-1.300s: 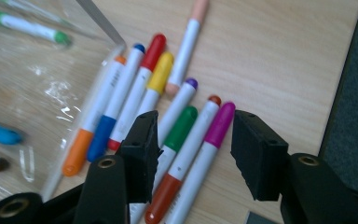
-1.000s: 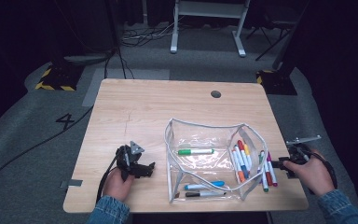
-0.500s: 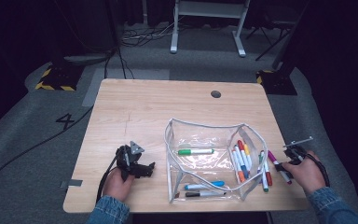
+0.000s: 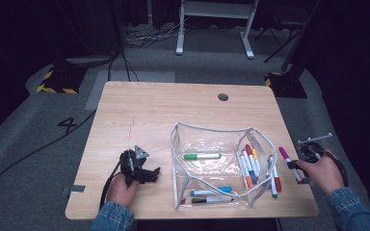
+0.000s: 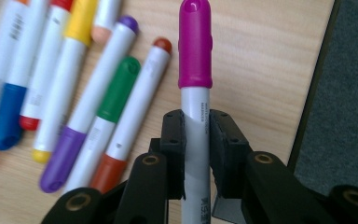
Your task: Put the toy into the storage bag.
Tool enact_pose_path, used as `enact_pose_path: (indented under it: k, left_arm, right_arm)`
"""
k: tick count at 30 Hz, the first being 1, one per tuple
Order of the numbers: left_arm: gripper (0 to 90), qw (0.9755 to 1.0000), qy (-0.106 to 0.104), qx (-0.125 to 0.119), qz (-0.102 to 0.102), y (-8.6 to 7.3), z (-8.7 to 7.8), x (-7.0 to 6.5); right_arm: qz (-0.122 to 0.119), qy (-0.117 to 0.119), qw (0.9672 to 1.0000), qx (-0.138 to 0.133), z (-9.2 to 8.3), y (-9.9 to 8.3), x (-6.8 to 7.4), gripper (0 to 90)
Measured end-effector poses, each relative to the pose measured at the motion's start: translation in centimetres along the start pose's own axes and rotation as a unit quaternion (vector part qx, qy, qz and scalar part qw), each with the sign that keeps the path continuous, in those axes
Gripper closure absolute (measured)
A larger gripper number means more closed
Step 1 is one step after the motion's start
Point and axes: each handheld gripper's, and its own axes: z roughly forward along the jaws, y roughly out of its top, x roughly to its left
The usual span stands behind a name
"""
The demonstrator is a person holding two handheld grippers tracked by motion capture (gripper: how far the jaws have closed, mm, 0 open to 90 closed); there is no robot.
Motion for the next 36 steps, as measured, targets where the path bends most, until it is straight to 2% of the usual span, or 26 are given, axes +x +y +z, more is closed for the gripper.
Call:
enact_pose_path:
  k: [10,21,29,36]
  left_arm:
    - [0.0,1.0000,0.000,0.000,0.000,0.0,0.0,0.0]
    - [0.0,1.0000,0.001,0.000,0.001,0.0,0.0,0.0]
    - [0.0,1.0000,0.001,-0.001,0.000,0.0,0.0,0.0]
    - [0.0,1.0000,0.000,0.001,0.001,0.1,0.0,0.0]
  right_arm:
    - [-0.027,0.023,0.9976,-0.059,-4.2,2.1,1.2,77.4]
    - [-0.063,0.052,0.9921,-0.095,-7.9,3.9,3.2,77.4]
    - [-0.091,0.077,0.9853,-0.123,-10.5,5.0,5.3,77.4]
    - [-0.126,0.111,0.9765,-0.134,-12.3,6.1,7.5,77.4]
